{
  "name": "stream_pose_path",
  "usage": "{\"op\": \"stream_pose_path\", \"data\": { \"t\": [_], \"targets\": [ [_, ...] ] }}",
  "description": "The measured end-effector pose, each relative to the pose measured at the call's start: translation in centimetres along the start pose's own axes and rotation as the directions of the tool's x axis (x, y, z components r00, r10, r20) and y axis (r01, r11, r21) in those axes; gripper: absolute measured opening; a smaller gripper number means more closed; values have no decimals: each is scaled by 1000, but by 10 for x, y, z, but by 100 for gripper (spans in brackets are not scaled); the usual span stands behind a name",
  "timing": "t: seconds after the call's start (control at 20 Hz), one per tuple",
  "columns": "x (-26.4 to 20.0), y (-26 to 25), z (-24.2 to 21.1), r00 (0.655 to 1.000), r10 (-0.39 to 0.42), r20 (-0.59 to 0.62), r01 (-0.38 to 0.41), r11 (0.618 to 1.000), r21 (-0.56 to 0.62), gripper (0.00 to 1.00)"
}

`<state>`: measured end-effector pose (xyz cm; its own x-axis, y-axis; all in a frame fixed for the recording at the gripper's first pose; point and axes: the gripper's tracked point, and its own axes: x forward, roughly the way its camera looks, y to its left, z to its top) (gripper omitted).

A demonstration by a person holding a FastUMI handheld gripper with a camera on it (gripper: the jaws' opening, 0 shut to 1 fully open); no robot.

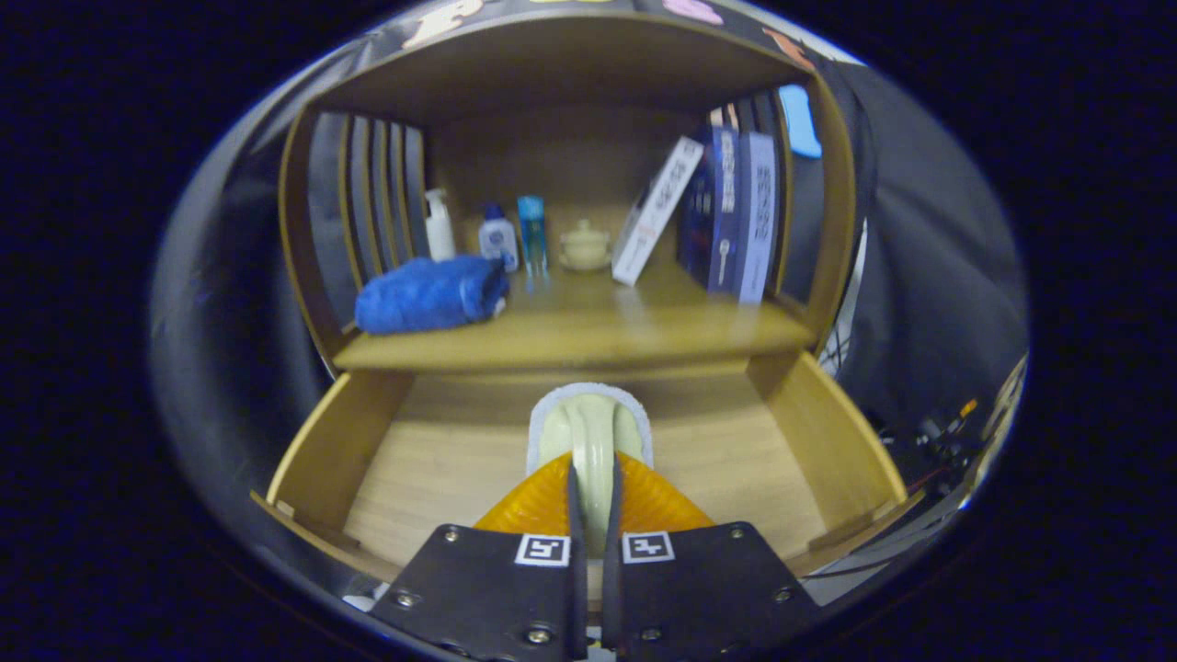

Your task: Pull open the drawer, take out the items inside it, and place them on the countertop above the cabinet.

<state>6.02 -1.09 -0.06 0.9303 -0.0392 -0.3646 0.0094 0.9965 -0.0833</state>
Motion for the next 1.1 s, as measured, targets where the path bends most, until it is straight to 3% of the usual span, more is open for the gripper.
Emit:
{"op": "stream_pose_path", "data": {
  "t": [0.2,0.5,0.8,1.1],
  "targets": [
    [-40,-12,65,984,-53,172,59,998,-34,7],
    [-45,-23,134,975,-48,218,36,998,56,7],
    [3,-18,175,981,-44,188,29,996,83,6],
    [80,3,162,996,-57,75,56,998,12,7]
  ]
}}
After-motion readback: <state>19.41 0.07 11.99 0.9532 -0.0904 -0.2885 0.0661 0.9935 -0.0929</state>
